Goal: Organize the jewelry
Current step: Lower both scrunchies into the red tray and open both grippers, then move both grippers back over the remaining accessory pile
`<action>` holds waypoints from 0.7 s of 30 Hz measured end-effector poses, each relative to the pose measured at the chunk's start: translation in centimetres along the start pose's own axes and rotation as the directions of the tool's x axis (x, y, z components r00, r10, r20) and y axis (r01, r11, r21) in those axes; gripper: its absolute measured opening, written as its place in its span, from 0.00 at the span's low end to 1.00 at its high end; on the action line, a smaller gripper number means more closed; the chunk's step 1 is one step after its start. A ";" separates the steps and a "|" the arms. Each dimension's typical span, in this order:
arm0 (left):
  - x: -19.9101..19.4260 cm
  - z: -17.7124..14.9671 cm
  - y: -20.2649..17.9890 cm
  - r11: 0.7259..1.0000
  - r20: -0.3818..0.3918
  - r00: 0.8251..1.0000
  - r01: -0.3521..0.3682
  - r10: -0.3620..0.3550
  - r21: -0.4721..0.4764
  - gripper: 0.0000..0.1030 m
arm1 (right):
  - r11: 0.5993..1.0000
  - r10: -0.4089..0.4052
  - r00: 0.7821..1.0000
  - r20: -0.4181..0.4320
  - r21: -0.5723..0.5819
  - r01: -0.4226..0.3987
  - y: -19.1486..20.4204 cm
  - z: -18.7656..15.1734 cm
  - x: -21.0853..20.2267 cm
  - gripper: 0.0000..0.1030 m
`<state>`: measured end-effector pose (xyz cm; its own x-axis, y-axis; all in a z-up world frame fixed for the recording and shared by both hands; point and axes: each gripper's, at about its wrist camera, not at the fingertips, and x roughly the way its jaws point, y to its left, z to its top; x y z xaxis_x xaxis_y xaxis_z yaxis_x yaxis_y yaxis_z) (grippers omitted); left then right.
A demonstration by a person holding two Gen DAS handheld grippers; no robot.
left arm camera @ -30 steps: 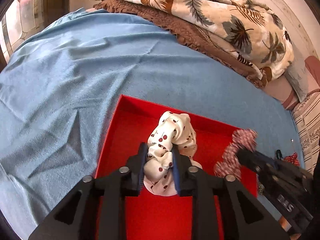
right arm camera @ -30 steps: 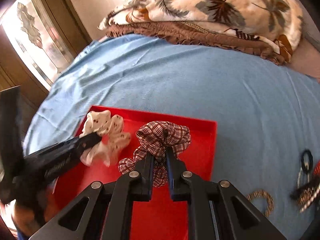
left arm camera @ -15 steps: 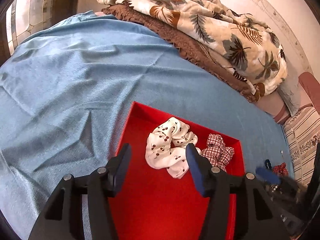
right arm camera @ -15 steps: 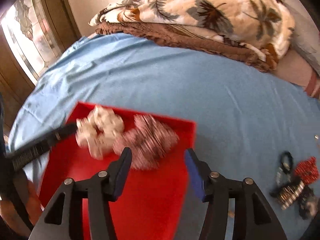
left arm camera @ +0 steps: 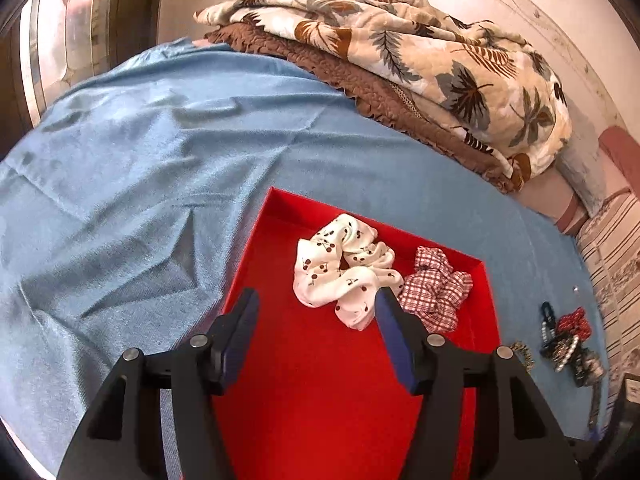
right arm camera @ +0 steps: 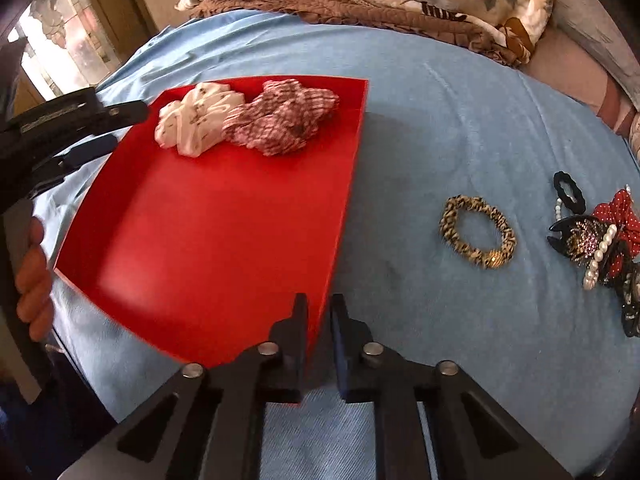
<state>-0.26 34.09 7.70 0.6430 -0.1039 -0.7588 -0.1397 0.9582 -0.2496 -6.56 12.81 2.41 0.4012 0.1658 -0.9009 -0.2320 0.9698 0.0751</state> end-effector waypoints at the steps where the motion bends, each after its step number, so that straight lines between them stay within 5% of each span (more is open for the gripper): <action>1: 0.0 -0.1 -0.1 1.000 0.005 1.000 -0.004 0.004 0.007 0.57 | 1.000 0.002 1.000 0.000 -0.002 -0.002 0.1 -0.3 -0.1 0.11; 7: 0.0 -0.9 -1.3 0.998 0.036 0.999 -0.030 0.028 0.062 0.58 | 0.997 0.069 0.998 0.015 0.022 -0.069 -0.6 -1.1 -0.7 0.15; 11: -0.4 -2.3 -2.8 0.984 0.086 0.991 -0.111 0.100 0.138 0.62 | 0.993 0.108 0.991 0.082 0.041 -0.112 -3.0 -2.4 -3.2 0.46; 13: -0.8 -3.3 -3.6 0.976 0.095 0.989 -0.131 0.116 0.172 0.69 | 0.994 0.079 0.988 0.130 0.059 -0.087 -5.3 -3.3 -5.0 0.49; 21: -5.1 -6.5 -9.1 0.959 0.059 0.996 -0.086 0.072 0.272 0.70 | 0.953 -0.136 0.951 0.277 0.301 0.049 -20.9 -6.5 -11.5 0.51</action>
<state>-7.19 24.19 9.94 0.6746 -0.0183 -0.7379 0.0153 0.9998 -0.0108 -12.07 -10.57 8.37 0.6588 0.0750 -0.7486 0.0650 0.9856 0.1560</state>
